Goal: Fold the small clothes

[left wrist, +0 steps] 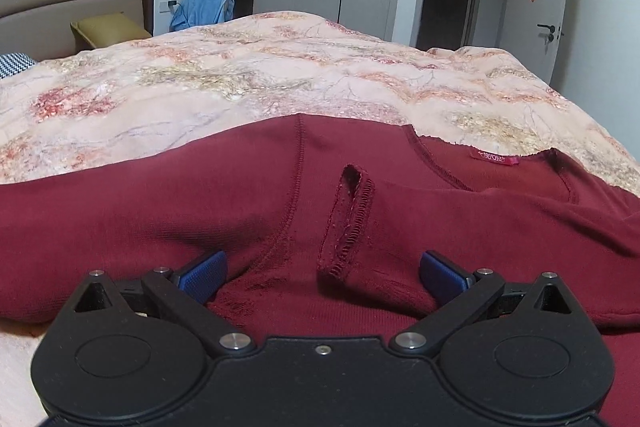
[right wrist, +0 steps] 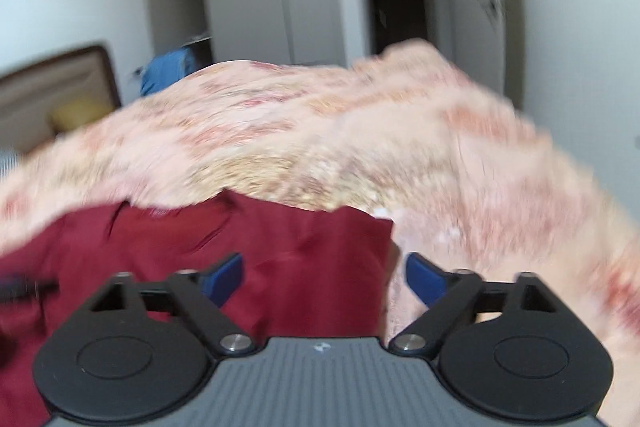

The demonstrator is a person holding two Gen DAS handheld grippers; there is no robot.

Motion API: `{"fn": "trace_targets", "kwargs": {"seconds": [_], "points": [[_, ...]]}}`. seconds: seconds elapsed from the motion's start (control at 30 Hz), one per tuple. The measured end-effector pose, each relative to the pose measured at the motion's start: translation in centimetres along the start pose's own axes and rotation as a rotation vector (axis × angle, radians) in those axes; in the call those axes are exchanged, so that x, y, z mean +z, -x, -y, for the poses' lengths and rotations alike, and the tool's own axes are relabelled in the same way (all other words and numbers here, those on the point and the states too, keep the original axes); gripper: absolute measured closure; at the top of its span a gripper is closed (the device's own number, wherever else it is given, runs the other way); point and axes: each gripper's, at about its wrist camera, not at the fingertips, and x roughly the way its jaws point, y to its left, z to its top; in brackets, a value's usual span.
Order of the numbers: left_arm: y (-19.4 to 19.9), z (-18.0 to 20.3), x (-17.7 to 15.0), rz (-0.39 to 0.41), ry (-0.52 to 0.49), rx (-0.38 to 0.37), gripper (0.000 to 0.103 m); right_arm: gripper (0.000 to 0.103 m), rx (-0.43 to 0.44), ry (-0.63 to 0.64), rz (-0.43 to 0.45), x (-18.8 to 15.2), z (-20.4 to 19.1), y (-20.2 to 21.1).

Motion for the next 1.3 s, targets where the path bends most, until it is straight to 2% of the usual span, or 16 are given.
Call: {"fn": "trace_targets", "kwargs": {"seconds": [0.07,0.1,0.13,0.23,0.37,0.43,0.47,0.5,0.53,0.7,0.83,1.07,1.17,1.2,1.27,1.3], "points": [[0.0,-0.1,-0.1,0.0,0.002,-0.004,0.0,0.035,0.017,-0.066,-0.021,0.1,1.4,-1.2],[0.0,-0.1,-0.1,0.0,0.002,-0.005,0.0,0.06,0.018,-0.083,-0.03,0.2,1.9,-1.7],[-0.1,0.0,0.0,-0.002,0.0,-0.006,0.0,0.079,0.012,-0.093,-0.041,0.3,2.2,-2.0],[-0.2,0.3,-0.1,-0.003,-0.021,0.0,0.0,0.091,0.001,-0.15,-0.01,0.7,3.0,-2.0],[-0.2,0.5,-0.2,0.0,-0.032,0.008,0.0,0.092,-0.003,-0.307,-0.05,-0.4,5.7,-3.3],[-0.2,0.4,-0.2,0.0,-0.029,0.006,0.0,0.089,0.005,-0.311,-0.038,-0.9,6.1,-3.3],[-0.3,0.4,-0.2,0.0,-0.029,0.006,0.0,0.085,0.003,-0.301,-0.029,-0.9,6.0,-3.0],[-0.3,0.4,-0.2,0.001,-0.03,0.006,0.0,0.074,0.001,-0.282,-0.027,-0.8,5.9,-2.6],[-0.3,0.4,-0.3,0.001,-0.03,0.007,0.0,0.066,-0.004,-0.255,-0.02,-0.7,5.7,-2.0],[-0.2,0.4,-0.3,0.003,-0.03,0.007,0.0,0.043,-0.076,0.02,0.002,-1.3,3.7,2.9],[-0.1,0.5,-0.4,0.006,-0.033,0.01,0.0,0.037,-0.143,0.274,-0.014,-3.9,1.9,6.3],[-0.1,0.5,-0.4,0.006,-0.033,0.01,0.0,0.037,-0.204,0.64,-0.004,-7.5,-2.5,7.3],[-0.1,0.5,-0.4,0.006,-0.033,0.01,0.0,0.043,-0.232,0.773,0.014,-8.2,-4.6,6.2],[-0.1,0.5,-0.4,0.006,-0.033,0.009,0.0,0.047,-0.238,0.814,0.01,-8.5,-5.1,5.7],[-0.1,0.4,-0.4,0.007,-0.032,0.009,0.0,0.066,-0.261,0.897,-0.005,-9.1,-5.8,4.5],[-0.1,0.5,-0.4,0.007,-0.032,0.009,0.0,0.088,-0.277,0.923,-0.021,-9.3,-6.1,4.0]]}}
